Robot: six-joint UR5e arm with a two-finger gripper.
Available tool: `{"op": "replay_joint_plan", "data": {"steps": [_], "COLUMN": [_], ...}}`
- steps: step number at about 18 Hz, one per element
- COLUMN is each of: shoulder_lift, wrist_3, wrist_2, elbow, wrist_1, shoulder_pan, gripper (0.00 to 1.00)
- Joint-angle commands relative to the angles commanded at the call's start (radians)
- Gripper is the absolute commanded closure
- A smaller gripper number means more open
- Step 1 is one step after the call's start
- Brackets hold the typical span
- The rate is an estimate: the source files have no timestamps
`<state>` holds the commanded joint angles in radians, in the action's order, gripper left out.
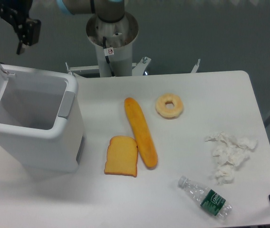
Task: Close the trash can
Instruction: 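Position the gripper behind the raised lid of the trash can, then push the lid forward and down with the gripper until it shuts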
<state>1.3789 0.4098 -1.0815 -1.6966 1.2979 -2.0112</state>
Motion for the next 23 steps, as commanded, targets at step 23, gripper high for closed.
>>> {"op": "replay_joint_plan", "data": {"steps": [23], "shoulder_lift": [0.048], "wrist_3": [-0.029], "wrist_2": [-0.043], "elbow": [0.066], "wrist_1": [-0.058], "shoulder_pan": [-0.125], "gripper": [0.00]}}
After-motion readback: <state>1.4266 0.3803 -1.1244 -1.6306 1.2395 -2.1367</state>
